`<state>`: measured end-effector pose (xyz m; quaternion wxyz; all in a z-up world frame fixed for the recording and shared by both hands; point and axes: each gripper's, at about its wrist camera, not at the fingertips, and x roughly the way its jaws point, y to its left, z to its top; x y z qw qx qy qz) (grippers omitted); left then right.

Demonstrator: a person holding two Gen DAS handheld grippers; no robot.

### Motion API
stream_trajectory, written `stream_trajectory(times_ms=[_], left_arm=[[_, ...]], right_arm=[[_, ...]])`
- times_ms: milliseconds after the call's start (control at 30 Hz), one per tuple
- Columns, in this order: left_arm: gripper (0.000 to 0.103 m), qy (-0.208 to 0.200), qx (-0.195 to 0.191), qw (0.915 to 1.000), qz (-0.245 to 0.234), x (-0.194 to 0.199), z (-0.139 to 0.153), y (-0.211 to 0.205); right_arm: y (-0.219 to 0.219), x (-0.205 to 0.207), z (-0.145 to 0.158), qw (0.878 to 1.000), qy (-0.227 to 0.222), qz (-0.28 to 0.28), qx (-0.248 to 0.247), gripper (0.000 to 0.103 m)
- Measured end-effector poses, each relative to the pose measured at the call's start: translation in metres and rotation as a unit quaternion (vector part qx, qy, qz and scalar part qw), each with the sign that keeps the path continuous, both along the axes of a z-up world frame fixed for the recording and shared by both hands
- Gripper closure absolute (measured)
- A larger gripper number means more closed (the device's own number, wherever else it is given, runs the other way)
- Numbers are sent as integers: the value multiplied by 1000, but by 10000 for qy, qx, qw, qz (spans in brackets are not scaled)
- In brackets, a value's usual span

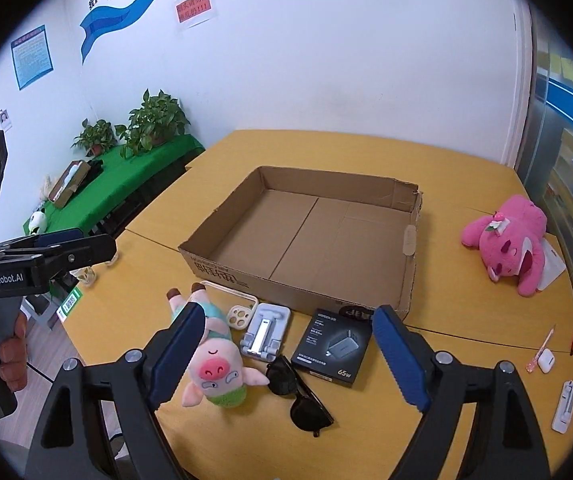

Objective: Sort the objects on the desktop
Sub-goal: 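Move both grippers toward the pig plush lying beside the box, then clamp the pig plush between the left and right grippers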

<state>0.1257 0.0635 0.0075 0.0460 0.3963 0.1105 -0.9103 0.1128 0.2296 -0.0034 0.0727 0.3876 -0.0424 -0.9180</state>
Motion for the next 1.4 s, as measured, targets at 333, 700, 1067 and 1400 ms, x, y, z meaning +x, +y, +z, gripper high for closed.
stream_trajectory(times_ms=[333,700,1067,1400], left_arm=[[0,-82,143,9995,-288,-35,-17,-8],[1,-1197,918,9872,-514,-67,-89,-55],[6,-2450,2113,9461,-126,-56,-217,-86],[10,-2723,2447,9306,76,-46,-259,-88]], right_arm=[[1,-25,-13,9994,-233,-234,111,17],[-47,-68,-78,9903,-1316,353,-255,17],[-129,-71,-229,9374,-3038,1617,-535,22],[-131,-73,-246,9295,-3136,1594,-1103,24]])
